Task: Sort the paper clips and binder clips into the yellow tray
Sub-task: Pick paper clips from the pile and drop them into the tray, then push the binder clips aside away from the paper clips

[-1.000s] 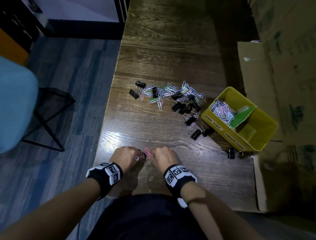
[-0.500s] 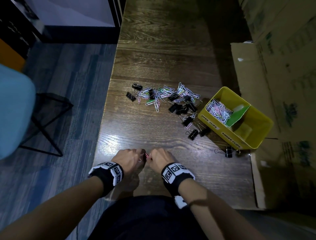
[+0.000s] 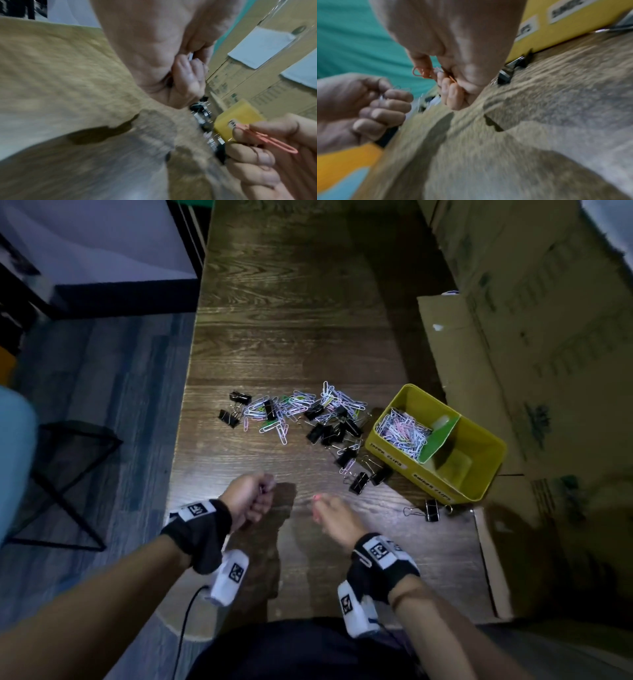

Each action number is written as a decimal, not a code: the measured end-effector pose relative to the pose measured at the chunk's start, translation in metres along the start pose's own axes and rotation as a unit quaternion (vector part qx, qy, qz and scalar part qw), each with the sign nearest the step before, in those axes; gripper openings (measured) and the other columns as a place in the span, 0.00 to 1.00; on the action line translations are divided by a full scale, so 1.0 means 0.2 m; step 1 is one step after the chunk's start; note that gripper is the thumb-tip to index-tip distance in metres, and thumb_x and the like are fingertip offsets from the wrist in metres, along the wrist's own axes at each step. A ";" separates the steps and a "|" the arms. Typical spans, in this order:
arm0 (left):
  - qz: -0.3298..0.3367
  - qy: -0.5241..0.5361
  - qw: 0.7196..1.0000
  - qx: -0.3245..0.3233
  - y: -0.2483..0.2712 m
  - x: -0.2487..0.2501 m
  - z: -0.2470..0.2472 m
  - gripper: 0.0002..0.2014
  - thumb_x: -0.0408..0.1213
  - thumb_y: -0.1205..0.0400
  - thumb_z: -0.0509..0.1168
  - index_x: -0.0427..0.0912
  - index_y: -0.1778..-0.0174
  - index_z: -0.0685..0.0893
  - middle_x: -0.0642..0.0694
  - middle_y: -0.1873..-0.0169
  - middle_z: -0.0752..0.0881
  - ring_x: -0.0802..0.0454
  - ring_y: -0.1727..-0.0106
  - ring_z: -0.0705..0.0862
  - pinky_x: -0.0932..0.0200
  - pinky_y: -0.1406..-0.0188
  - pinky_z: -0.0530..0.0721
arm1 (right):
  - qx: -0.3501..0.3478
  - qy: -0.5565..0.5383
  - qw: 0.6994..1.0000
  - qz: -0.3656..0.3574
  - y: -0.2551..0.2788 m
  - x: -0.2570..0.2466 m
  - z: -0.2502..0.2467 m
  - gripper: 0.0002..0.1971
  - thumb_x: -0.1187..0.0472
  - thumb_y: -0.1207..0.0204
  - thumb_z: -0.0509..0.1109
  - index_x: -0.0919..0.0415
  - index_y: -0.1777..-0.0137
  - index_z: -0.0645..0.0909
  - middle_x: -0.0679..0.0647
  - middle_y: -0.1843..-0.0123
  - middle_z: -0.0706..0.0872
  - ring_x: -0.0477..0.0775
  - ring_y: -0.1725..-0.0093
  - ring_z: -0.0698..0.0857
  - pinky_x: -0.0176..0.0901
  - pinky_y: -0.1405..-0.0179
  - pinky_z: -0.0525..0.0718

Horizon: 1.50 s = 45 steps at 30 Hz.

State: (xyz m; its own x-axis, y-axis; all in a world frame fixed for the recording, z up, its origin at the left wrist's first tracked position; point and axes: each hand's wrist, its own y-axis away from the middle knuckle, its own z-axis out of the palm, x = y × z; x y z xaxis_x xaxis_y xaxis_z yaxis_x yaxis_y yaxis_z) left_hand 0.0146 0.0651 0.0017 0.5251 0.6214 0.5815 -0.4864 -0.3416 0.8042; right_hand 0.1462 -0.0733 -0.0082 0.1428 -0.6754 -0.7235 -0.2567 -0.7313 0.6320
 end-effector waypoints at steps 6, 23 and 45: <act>0.077 0.004 0.990 -0.116 -0.10 0.45 0.38 0.10 0.35 0.25 0.47 0.47 0.72 0.65 0.51 0.78 0.59 0.57 0.80 0.55 0.71 0.89 0.53 | 0.083 -0.386 0.918 -0.031 0.08 -0.11 -0.44 0.13 0.63 0.16 0.51 0.56 0.63 0.67 0.48 0.73 0.65 0.44 0.78 0.64 0.36 0.80 0.59; 0.165 -0.490 0.856 0.007 -0.46 0.70 1.02 0.18 0.47 0.27 0.55 0.46 0.48 0.85 0.38 0.46 0.87 0.38 0.45 0.83 0.50 0.44 0.82 | 0.204 0.041 0.978 0.021 -0.21 -0.11 -1.13 0.10 0.50 0.29 0.63 0.54 0.66 0.81 0.57 0.60 0.90 0.60 0.58 0.89 0.49 0.47 0.85; 0.158 -0.642 0.726 0.189 -0.45 0.53 -0.14 0.27 0.49 0.25 0.69 0.52 0.30 0.70 0.39 0.35 0.72 0.35 0.44 0.82 0.42 0.48 0.83 | 0.146 0.391 0.908 -0.033 -0.11 -0.10 -0.90 0.12 0.58 0.20 0.65 0.45 0.40 0.83 0.51 0.42 0.85 0.59 0.44 0.83 0.50 0.48 0.82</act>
State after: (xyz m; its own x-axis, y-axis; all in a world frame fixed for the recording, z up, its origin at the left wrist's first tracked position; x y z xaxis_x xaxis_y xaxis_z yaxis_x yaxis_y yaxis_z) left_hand 0.0948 0.1821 -0.0118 0.7645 -0.6179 0.1836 -0.6260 -0.6436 0.4403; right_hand 0.3203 -0.0610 0.0429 0.7728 -0.5759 -0.2667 -0.4493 -0.7932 0.4110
